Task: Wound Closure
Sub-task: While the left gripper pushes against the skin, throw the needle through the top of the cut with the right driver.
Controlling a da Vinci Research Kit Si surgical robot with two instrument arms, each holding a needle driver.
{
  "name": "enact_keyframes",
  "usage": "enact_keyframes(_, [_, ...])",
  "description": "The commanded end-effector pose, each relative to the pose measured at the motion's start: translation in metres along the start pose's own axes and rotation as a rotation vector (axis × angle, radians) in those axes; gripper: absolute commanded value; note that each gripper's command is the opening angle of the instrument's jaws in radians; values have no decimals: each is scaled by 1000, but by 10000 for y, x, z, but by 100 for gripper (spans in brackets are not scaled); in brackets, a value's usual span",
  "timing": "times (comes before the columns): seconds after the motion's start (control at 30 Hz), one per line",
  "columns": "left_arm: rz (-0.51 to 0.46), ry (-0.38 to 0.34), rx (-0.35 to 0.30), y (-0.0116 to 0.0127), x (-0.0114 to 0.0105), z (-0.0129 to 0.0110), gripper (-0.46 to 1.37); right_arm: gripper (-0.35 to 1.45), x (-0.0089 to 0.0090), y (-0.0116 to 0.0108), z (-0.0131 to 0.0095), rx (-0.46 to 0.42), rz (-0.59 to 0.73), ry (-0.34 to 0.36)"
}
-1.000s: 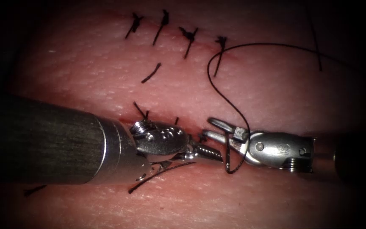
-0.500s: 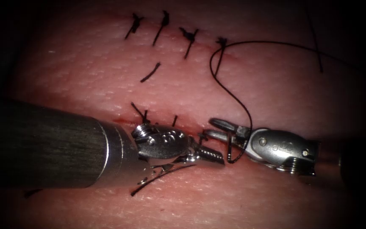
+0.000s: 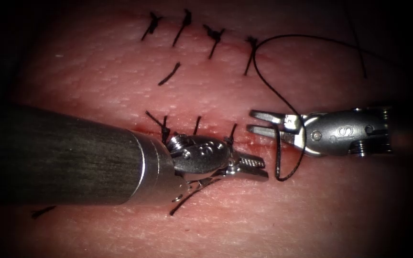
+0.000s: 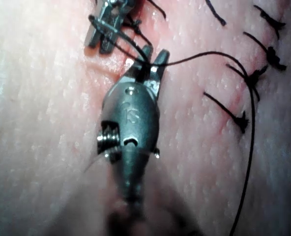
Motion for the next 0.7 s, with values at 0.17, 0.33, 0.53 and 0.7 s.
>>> enact_keyframes(0.17, [16, 6, 20, -8, -19, 10, 4, -35, 6, 9, -1, -18, -30, 6])
enact_keyframes(0.33, [-5, -13, 3, -12, -38, 19, 4, -35, 17, 22, -2, -34, -99, 7])
enact_keyframes(0.53, [-13, -25, -18, -11, -44, 29, 4, -35, 27, 34, -5, -56, -163, 20])
enact_keyframes(0.7, [-11, -28, -22, -11, -47, 31, 4, -35, 32, 38, -7, -72, -187, 26])
